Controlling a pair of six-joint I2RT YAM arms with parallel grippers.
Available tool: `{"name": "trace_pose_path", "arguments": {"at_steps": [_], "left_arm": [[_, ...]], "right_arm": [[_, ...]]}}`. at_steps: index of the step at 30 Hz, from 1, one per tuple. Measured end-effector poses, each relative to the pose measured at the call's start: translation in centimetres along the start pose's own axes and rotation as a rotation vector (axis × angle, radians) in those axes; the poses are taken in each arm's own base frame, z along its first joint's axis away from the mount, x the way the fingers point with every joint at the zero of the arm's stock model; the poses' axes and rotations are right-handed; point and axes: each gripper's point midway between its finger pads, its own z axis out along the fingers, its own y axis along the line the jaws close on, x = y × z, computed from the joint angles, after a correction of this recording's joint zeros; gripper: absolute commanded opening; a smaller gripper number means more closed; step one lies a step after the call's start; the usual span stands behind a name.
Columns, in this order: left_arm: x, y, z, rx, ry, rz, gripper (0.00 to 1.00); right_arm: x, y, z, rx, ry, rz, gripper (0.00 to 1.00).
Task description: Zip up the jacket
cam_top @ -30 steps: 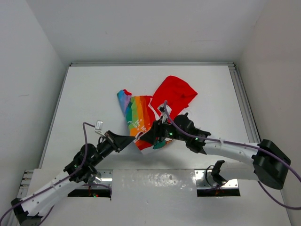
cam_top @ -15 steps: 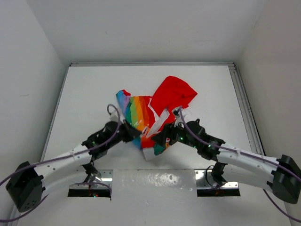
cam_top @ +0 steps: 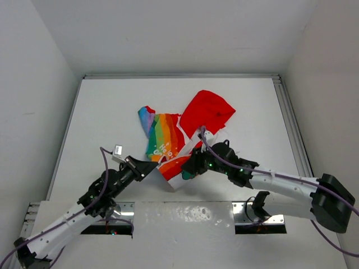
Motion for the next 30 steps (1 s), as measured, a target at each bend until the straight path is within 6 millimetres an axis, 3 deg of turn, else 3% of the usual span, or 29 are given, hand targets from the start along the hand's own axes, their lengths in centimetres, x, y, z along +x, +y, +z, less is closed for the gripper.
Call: {"name": "trace_pose_path", "arguments": {"at_steps": [2,5,8,10,14,19,25,30], "left_arm": [[0.2,0.6,0.2,-0.029,0.009,0.0,0.0],[1.2,2.6,0.6,-0.116,0.053,0.012,0.0],[1.6,2.4,0.8,-0.11,0.075,0.012,0.0],[1.6,1.6,0.8,-0.075,0.079,0.012,0.0],[1.2,-0.5,0.5,0.021,0.07,0.028,0.0],[1.2,-1.6,0.3,0.07,0.073,0.043,0.0],[1.3,-1.9,0.2,0.083,0.083,0.042,0.02],[1.6,-1.6,0.4,0.067,0.096,0.044,0.12]], "right_arm": [[0.5,0.1,0.6,-0.01,0.029,0.003,0.01],[1.5,0.5,2.2,-0.044,0.081,0.012,0.0],[2.6,0.7,3.6,-0.088,0.125,0.013,0.09],[2.9,0.9,4.5,-0.114,0.143,0.015,0.21],[1.5,1.5,5.9,-0.184,0.114,0.031,0.23],[-0.3,2.6,6.8,-0.311,0.066,0.12,0.39],[0.3,3.9,6.1,-0.422,0.092,0.259,0.55],[0.9,3.7,5.3,-0.421,0.114,0.313,0.52]]}}
